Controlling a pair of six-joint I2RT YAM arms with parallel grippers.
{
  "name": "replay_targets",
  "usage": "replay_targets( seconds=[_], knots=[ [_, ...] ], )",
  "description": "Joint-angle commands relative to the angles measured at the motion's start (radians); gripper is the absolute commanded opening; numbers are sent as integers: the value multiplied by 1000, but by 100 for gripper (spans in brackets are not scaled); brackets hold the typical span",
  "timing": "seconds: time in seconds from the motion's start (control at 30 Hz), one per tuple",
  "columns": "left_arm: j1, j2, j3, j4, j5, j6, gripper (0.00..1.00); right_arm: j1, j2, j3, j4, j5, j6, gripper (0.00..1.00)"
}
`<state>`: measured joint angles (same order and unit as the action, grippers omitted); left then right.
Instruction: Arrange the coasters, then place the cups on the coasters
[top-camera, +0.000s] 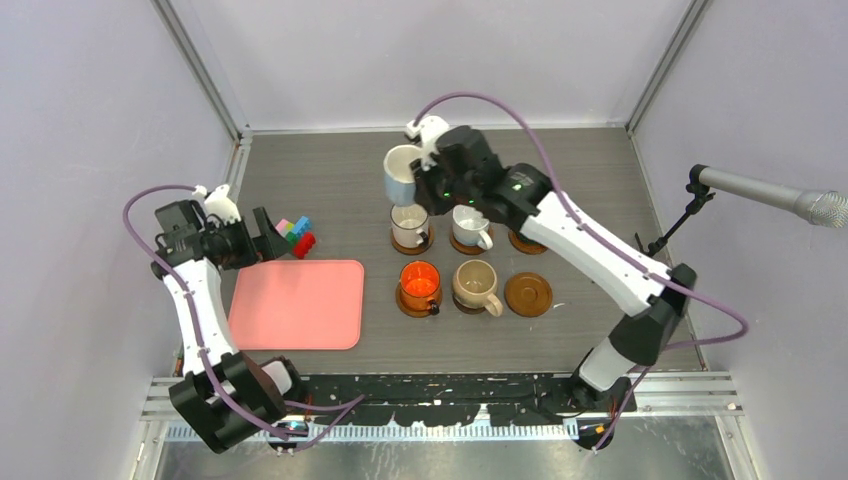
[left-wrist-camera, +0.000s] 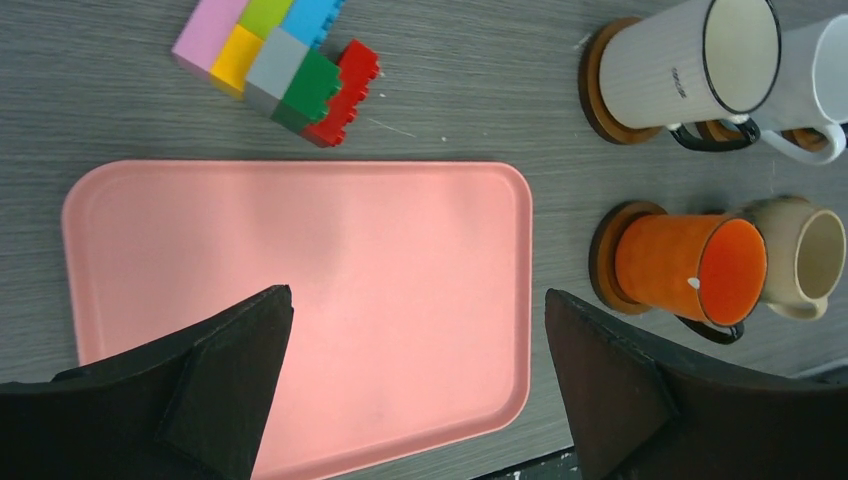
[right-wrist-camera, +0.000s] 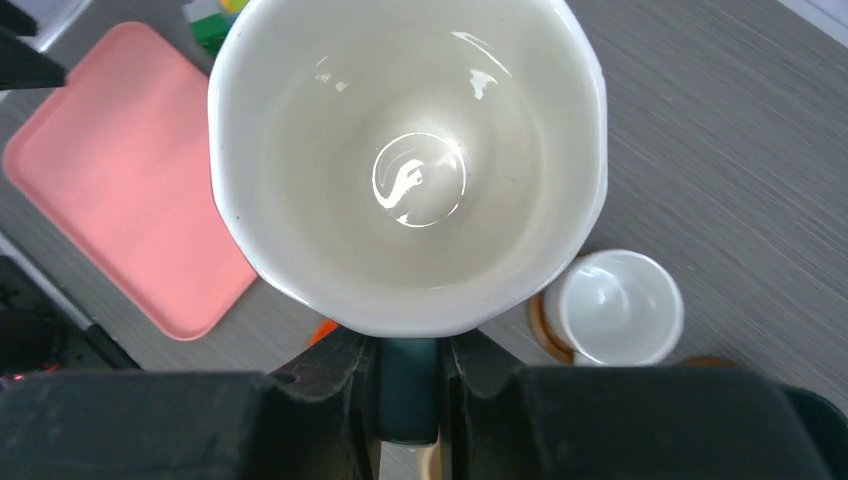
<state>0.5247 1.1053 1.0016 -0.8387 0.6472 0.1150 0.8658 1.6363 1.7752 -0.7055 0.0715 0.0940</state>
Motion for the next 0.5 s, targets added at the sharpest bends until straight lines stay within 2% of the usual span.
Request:
replay_targets(
  seconds=[0.0,0.13,0.33,0.47],
  knots=[
    [-61,3,4,-8,40,20,100,-87,-164,-94,76,-12,-59,0],
    [-104,2,10,-7,0,25,100,-197,-281,-239,77,-20,-63,0],
    [-110,18,15,-8,-8,21,100,-370,-488,-468,53,-58,-87,0],
    [-115,32,22,-8,-12,17,100,-477,-599,-583,3,-146,-147,0]
  ],
)
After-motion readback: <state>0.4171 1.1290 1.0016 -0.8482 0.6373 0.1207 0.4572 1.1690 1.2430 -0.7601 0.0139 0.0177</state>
